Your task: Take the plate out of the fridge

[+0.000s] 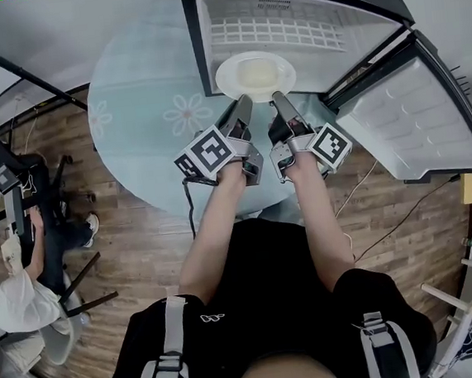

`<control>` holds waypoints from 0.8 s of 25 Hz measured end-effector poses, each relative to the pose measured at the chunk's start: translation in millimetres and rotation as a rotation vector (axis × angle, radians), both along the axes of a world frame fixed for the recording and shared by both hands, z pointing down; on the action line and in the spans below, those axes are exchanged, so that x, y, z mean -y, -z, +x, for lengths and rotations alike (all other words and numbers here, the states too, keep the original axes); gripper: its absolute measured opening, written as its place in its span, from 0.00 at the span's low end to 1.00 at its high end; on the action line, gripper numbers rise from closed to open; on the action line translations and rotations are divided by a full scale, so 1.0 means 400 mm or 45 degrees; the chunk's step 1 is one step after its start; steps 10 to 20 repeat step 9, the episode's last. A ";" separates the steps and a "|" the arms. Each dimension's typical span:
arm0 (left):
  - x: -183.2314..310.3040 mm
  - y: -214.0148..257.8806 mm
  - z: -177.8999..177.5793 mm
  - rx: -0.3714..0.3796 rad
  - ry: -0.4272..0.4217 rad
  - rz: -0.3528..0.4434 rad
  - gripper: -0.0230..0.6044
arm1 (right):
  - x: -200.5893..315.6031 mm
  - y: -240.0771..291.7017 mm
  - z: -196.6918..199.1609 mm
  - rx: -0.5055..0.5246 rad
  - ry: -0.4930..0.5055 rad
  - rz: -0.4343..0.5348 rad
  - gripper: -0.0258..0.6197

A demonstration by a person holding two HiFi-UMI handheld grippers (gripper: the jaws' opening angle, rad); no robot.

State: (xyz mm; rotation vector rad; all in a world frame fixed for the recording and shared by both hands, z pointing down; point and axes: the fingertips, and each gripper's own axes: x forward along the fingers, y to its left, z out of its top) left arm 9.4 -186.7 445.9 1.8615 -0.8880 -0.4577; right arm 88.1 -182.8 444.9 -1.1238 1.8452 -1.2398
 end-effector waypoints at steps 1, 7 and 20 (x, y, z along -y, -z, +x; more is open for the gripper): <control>-0.001 -0.005 -0.001 -0.002 -0.002 -0.003 0.12 | -0.001 -0.005 0.000 -0.001 -0.003 -0.006 0.12; -0.008 -0.019 0.031 -0.012 -0.015 -0.022 0.12 | -0.008 -0.011 0.028 0.010 -0.008 -0.014 0.12; -0.003 -0.023 0.032 -0.017 -0.013 -0.022 0.12 | -0.005 -0.016 0.028 0.003 0.000 -0.015 0.12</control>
